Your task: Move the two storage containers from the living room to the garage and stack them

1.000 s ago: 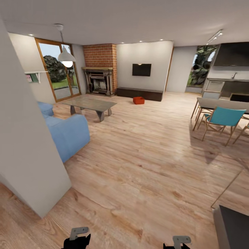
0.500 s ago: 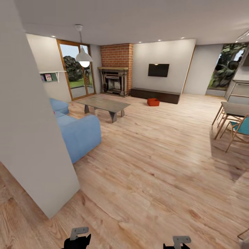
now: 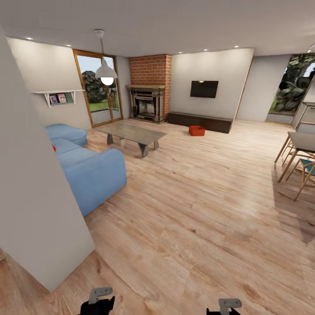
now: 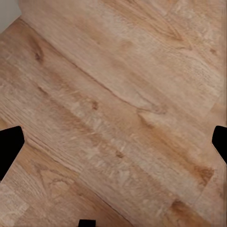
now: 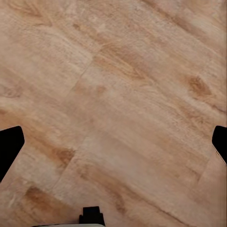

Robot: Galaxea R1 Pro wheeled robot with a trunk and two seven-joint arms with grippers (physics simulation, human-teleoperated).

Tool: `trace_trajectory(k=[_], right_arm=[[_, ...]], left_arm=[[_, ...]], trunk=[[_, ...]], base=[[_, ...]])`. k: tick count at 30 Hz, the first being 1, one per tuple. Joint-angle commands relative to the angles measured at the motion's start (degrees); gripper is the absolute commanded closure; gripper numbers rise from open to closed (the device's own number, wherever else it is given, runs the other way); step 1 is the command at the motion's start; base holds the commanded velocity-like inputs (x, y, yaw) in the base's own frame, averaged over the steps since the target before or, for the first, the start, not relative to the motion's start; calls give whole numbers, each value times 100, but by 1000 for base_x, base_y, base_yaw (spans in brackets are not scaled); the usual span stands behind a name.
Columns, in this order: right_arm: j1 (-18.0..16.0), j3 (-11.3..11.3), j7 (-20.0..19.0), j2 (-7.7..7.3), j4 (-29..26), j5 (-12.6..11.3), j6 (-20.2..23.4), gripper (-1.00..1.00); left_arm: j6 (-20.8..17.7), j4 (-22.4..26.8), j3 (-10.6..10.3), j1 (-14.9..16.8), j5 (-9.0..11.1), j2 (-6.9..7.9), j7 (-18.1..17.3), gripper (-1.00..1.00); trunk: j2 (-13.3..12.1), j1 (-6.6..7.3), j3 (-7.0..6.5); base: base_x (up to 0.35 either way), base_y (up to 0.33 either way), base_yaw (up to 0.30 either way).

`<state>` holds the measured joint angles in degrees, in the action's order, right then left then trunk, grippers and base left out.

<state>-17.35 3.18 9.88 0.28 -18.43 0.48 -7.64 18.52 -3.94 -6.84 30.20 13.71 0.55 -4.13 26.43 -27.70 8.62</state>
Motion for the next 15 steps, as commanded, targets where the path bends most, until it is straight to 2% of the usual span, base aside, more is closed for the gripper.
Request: trace_trajectory(k=[1, 15], right_arm=[[-5, 33, 40, -2, 6, 4, -10, -100], [-5, 35, 40, -2, 6, 4, -10, -100]], left_arm=[[40, -28, -45, 12, 62, -1, -35, -100], [41, -28, -45, 12, 62, -2, -34, -100]], trunk=[[10, -6, 11], [10, -6, 11]], base=[[329, -163, 0], [329, -164, 0]])
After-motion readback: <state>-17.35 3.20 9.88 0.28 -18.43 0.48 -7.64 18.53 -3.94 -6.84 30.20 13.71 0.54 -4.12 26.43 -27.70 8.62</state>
